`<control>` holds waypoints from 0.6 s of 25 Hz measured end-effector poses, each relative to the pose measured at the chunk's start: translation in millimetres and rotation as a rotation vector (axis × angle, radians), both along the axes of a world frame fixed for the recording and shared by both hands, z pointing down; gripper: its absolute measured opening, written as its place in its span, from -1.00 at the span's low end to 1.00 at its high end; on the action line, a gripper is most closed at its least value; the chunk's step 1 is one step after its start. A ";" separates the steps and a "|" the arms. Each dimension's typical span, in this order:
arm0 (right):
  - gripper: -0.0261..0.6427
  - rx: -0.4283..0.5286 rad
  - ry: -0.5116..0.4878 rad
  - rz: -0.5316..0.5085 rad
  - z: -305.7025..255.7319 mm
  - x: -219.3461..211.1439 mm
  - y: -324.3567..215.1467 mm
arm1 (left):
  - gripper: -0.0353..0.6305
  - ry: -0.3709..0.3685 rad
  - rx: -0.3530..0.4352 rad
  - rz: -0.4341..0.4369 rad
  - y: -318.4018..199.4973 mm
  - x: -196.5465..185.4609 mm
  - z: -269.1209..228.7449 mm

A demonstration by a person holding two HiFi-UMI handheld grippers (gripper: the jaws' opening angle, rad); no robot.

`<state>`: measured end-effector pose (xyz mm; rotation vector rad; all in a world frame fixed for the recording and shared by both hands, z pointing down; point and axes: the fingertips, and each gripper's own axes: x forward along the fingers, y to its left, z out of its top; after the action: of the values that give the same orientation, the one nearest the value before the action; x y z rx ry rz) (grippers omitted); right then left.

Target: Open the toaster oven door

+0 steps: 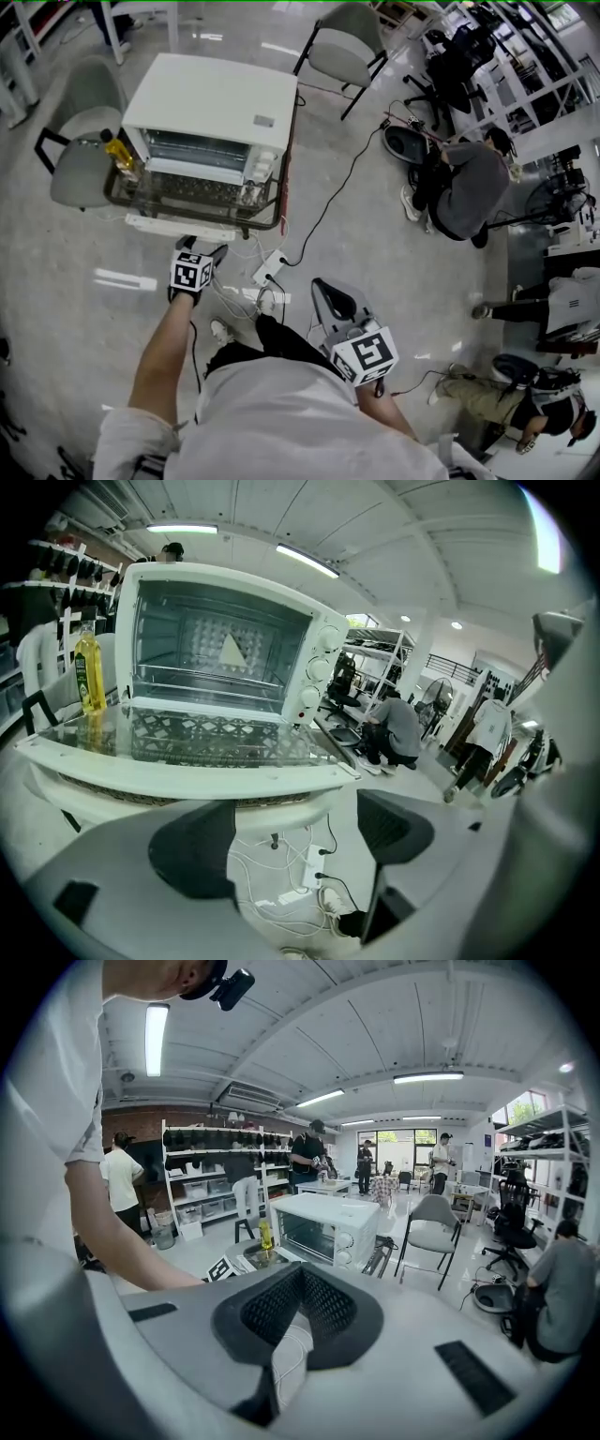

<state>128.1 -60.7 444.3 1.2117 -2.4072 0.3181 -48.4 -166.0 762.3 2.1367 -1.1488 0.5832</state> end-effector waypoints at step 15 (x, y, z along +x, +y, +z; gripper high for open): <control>-0.86 -0.011 0.024 0.009 -1.7 5.3 3.6 | 0.30 0.078 -0.021 -0.101 -3.5 -0.5 -0.1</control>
<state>133.3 -57.1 442.6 1.2147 -2.3772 0.3180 -48.8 -169.5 762.2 2.0522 -1.1942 0.4601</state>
